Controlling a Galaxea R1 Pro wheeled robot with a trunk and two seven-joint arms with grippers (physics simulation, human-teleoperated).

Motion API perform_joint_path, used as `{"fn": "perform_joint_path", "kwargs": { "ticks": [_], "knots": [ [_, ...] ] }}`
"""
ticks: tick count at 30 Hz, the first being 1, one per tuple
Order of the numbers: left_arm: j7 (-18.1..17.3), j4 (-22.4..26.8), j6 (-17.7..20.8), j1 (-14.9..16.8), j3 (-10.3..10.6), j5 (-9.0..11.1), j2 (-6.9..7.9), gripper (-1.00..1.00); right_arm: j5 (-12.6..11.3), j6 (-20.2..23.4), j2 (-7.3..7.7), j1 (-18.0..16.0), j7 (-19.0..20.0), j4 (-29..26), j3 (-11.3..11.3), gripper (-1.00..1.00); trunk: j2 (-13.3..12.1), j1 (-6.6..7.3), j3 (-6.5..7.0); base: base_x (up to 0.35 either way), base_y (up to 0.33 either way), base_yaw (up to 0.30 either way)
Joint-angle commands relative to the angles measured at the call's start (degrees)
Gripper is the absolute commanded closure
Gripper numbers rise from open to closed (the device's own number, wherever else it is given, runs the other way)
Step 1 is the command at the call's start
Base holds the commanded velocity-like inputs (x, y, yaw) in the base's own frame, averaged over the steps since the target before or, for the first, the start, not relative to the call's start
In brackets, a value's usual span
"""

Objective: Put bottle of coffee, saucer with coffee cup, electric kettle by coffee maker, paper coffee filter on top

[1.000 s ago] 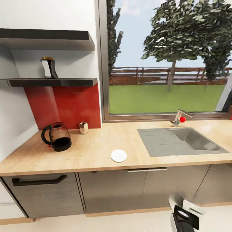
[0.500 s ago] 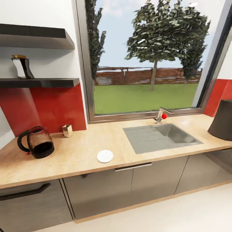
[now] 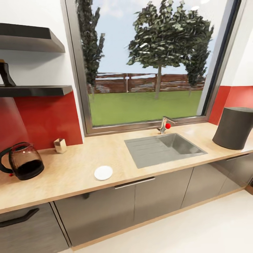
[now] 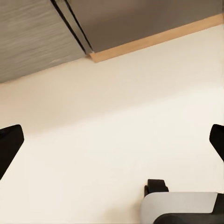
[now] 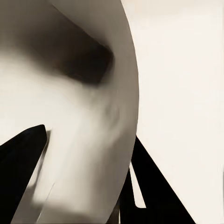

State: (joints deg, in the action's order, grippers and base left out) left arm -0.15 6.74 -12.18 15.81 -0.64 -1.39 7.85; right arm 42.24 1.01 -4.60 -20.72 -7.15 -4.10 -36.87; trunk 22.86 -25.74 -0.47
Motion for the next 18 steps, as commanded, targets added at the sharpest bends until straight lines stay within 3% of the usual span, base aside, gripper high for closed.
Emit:
{"fn": "perform_joint_path", "kwargs": {
  "ticks": [1, 11, 18],
  "knots": [
    [0.0, -0.1, -0.2, 0.0, -0.1, -0.1, 0.02, -1.0, 0.4, -1.1, 0.0, 0.0, -0.2, 0.0, -0.4, 1.0, 0.1, -0.04, -0.05, 0.176, -0.228, 0.0],
    [0.1, -0.1, -0.2, 0.0, -0.2, -0.1, -0.03, -1.0, 0.2, -2.8, -0.05, 0.0, -0.2, 0.1, -0.5, 1.0, 0.1, -0.04, -0.05, 0.19, -0.231, 0.0],
    [0.1, -0.1, -0.2, 0.0, -0.2, -0.1, -0.03, -1.0, 0.3, -2.8, 0.09, 0.0, -0.2, 0.1, -0.6, 1.0, 0.1, -0.04, 0.17, 0.152, -0.244, -0.251]
  ]
}}
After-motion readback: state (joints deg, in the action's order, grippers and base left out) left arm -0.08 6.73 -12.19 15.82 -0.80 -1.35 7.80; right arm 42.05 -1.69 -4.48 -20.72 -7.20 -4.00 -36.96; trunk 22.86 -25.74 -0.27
